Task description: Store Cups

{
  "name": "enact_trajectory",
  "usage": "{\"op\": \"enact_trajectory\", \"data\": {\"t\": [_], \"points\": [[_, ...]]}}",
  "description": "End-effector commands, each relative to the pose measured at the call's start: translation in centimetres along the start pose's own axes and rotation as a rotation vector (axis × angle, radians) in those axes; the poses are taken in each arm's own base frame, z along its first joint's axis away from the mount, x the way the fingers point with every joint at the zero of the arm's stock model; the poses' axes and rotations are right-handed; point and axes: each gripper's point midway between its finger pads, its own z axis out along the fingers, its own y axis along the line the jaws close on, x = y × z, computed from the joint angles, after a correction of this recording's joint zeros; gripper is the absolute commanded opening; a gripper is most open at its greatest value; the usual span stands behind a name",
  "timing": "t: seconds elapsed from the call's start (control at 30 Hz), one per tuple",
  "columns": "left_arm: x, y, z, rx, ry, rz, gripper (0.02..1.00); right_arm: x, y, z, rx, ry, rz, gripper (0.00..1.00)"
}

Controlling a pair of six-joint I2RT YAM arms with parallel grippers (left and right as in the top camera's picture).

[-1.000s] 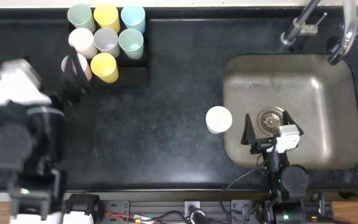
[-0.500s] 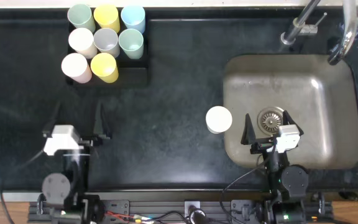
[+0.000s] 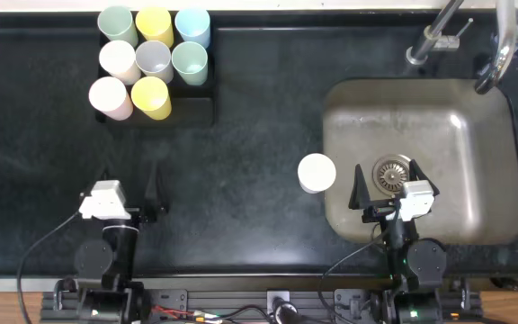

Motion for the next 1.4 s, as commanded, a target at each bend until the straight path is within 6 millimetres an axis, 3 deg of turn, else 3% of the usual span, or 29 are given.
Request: {"op": "enact_trajectory", "data": {"t": [0.03, 0.63, 0.9, 1.4], "points": [[-0.11, 0.19, -0.06, -0.001, -0.006, -0.105, 0.998, -0.02, 0.24, -0.01, -0.012, -0.01, -0.007, 0.998], [0.02, -0.75, -0.08, 0.041, 0.001, -0.062, 1.0, -0.02, 0.24, -0.01, -0.012, -0.01, -0.007, 0.998], [0.02, -0.74, -0.08, 0.041, -0.002, 0.111, 1.0, -0.02, 0.24, -0.01, -0.012, -0.01, -0.007, 0.996], [0.04, -0.75, -0.08, 0.041, -0.002, 0.112, 1.0, -0.02, 0.24, -0.01, -0.012, -0.01, -0.007, 0.998]]}}
